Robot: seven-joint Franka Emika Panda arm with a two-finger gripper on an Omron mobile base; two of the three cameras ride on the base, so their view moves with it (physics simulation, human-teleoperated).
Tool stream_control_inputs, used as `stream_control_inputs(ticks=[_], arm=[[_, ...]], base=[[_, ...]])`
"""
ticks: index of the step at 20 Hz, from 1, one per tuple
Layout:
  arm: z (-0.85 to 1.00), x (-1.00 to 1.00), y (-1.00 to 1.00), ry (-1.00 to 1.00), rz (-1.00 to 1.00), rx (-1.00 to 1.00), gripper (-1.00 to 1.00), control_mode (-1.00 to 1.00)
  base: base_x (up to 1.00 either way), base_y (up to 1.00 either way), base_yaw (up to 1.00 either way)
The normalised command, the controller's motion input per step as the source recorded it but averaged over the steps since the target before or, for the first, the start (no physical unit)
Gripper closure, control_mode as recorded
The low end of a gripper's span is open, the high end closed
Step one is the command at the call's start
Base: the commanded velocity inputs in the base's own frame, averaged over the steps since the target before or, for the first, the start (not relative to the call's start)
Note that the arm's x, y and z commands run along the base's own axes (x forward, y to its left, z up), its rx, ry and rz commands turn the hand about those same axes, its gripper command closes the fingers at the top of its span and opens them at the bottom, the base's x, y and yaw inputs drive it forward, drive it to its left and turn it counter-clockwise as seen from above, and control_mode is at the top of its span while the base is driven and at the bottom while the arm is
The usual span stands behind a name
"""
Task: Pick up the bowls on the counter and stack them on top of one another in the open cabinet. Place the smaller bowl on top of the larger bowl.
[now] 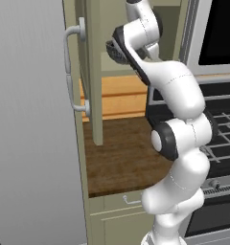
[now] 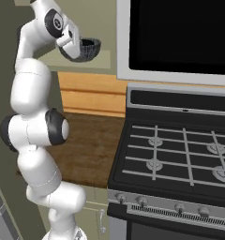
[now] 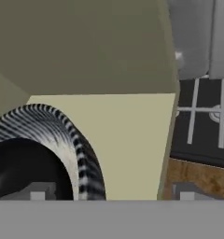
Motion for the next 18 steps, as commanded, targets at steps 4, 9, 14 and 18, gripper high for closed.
stream_control_inputs(ticks=[4,9,14,18], arm=[[0.00,-1.00,-0.39,-0.20,0.03,0.09,-1.00,-1.00],[-0.24,-1.00,-0.44,-0.10,0.06,0.03,-1.00,-1.00],[-0.41,-0.70,-0.28,0.00,0.16,0.00,-1.00,-1.00],[-0.42,-0.49,-0.28,0.00,0.16,0.00,-1.00,-1.00]], base=[[0.00,0.00,0.00],[0.00,0.00,0.00],[0.00,0.00,0.00],[0.00,0.00,0.00]])
